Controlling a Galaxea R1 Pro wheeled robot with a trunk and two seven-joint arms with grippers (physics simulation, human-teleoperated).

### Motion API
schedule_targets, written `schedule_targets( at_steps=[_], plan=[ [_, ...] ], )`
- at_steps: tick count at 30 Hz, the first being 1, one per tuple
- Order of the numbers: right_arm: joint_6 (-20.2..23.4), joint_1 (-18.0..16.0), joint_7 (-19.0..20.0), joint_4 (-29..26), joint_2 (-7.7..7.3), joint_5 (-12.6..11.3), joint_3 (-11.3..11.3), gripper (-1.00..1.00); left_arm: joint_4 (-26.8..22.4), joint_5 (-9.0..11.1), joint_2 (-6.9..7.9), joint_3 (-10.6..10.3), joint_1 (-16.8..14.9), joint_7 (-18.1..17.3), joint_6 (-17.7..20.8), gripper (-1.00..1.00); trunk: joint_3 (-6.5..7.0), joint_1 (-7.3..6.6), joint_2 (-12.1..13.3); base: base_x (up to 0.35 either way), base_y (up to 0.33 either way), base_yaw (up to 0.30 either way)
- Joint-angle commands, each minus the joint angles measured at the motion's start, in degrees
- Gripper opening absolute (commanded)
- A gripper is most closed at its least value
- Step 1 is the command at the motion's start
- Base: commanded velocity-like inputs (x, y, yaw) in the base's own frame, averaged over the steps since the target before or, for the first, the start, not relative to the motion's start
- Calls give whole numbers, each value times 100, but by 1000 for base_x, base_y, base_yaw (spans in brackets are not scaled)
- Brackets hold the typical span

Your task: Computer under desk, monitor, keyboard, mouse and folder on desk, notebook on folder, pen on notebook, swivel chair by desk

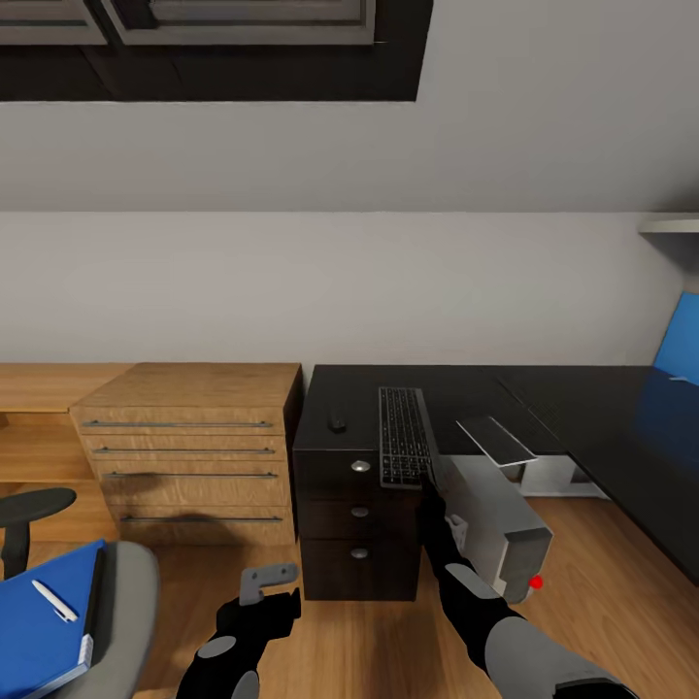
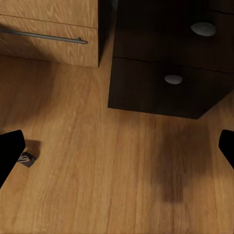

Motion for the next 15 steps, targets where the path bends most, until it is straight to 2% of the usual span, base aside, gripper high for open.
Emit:
schedule_targets(
  at_steps=[1, 8, 15],
  plan=[
    [-27, -5, 18, 6, -1, -39, 37, 100, -9, 60, 2, -5, -3, 54, 12, 100, -6, 0, -3, 0, 0, 0],
    [-27, -3, 17, 6, -1, -39, 37, 100, -8, 60, 9, -3, -3, 54, 9, 100, -6, 0, -3, 88, 0, 0],
    [-27, -5, 18, 6, -1, -32, 37, 100, -6, 60, 9, -3, -3, 54, 10, 100, -6, 0, -3, 20, 0, 0]
  ],
)
